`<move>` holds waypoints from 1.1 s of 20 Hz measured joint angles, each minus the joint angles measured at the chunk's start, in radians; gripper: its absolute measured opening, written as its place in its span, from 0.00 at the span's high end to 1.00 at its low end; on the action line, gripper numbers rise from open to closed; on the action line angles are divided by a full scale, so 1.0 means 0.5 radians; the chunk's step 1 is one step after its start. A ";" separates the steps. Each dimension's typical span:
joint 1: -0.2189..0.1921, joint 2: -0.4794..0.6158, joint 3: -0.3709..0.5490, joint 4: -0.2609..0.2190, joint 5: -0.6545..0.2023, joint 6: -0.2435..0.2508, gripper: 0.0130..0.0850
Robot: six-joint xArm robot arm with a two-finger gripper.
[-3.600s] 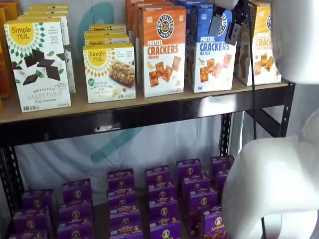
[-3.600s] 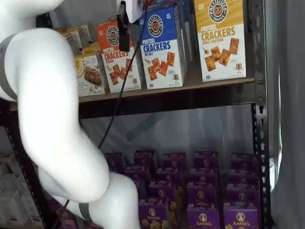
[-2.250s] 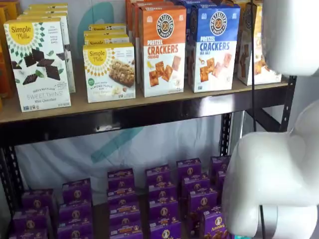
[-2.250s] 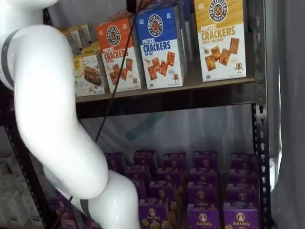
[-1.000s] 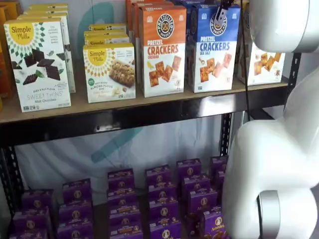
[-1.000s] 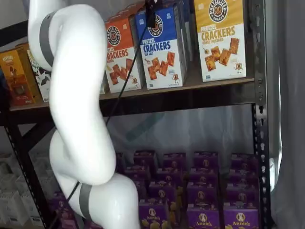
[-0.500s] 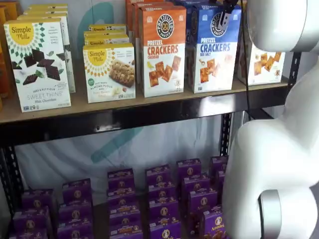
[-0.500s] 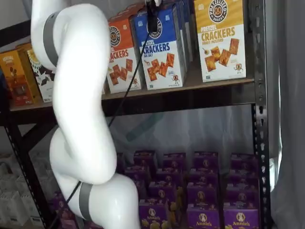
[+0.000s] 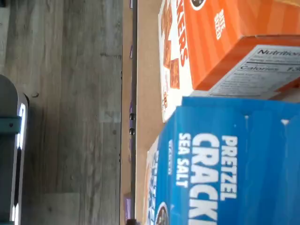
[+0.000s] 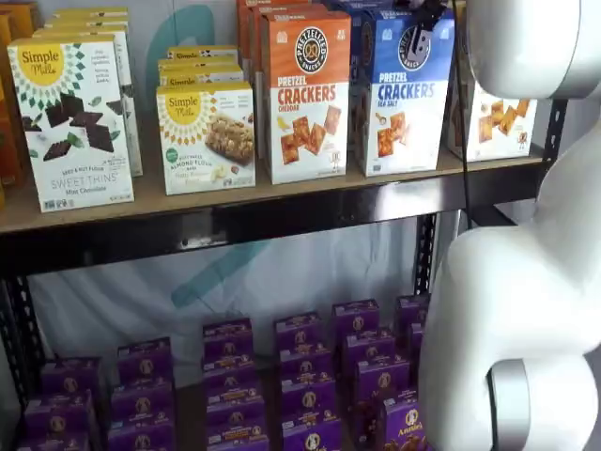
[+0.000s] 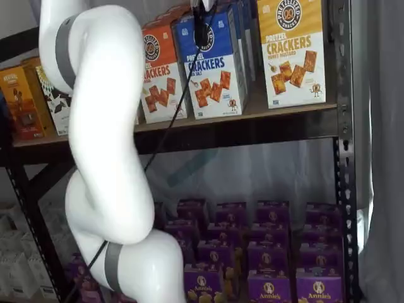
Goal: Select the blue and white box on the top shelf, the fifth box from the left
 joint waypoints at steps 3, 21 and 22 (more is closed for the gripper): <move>0.001 -0.009 0.016 0.004 -0.018 0.000 0.22; -0.012 -0.037 0.044 0.016 -0.026 -0.009 0.39; -0.015 -0.042 0.045 0.019 -0.013 -0.009 0.39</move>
